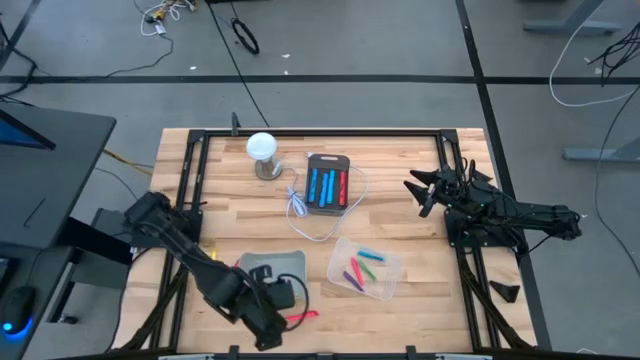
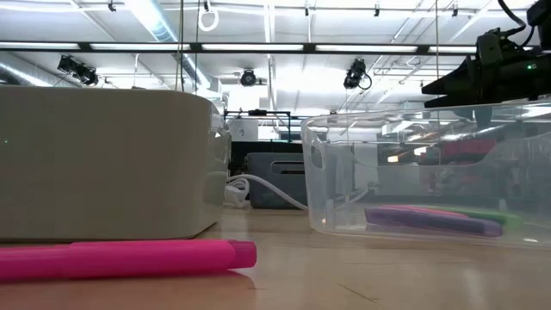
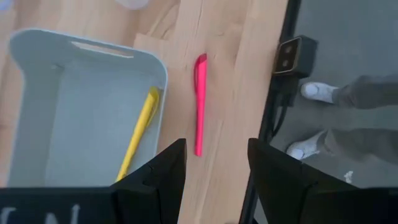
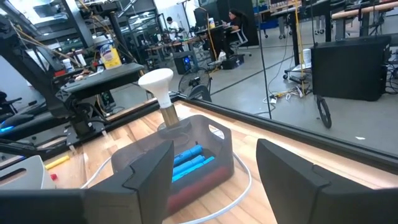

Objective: Pick & Place Markers
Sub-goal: Put the bottom pink highlighter pen into the gray bin

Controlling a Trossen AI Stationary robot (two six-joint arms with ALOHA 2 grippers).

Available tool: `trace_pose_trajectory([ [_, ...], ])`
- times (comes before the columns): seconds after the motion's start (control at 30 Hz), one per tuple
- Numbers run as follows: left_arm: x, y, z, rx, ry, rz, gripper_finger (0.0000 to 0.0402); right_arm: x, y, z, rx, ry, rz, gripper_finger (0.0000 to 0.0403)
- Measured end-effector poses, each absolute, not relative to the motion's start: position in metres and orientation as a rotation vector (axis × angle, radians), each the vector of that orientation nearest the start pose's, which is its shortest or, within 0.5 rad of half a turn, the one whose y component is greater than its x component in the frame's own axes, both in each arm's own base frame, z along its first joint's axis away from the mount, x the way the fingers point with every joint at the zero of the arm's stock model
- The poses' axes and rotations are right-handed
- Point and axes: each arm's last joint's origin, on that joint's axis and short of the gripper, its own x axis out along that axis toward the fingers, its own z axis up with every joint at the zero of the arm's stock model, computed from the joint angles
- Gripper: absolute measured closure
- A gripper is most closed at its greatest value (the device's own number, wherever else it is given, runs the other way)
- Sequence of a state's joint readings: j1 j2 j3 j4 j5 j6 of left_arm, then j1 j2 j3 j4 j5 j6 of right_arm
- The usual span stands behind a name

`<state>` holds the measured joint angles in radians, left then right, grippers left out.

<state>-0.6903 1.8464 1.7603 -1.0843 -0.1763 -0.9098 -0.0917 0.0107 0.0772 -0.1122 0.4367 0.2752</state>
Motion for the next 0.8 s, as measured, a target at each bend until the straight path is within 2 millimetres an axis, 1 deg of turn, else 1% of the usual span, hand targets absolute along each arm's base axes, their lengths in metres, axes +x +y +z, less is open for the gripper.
trace_pose_trajectory([
  [0.17, 0.307, -0.247, 0.283, -0.317, 1.196, 0.091, 0.0223, 0.089, -0.020, 0.178, 0.261, -0.028, -0.531, 0.0172],
  [0.37, 0.316, -0.252, 0.262, -0.385, 1.250, 0.164, 0.0223, 0.089, -0.020, 0.178, 0.261, -0.027, -0.531, 0.0172],
  [0.43, 0.319, -0.254, 0.253, -0.380, 1.260, 0.178, 0.0223, 0.089, -0.020, 0.178, 0.261, -0.027, -0.531, 0.0172],
  [0.8, 0.332, -0.269, 0.215, -0.343, 1.305, 0.161, 0.0223, 0.089, -0.020, 0.178, 0.261, -0.027, -0.531, 0.0172],
])
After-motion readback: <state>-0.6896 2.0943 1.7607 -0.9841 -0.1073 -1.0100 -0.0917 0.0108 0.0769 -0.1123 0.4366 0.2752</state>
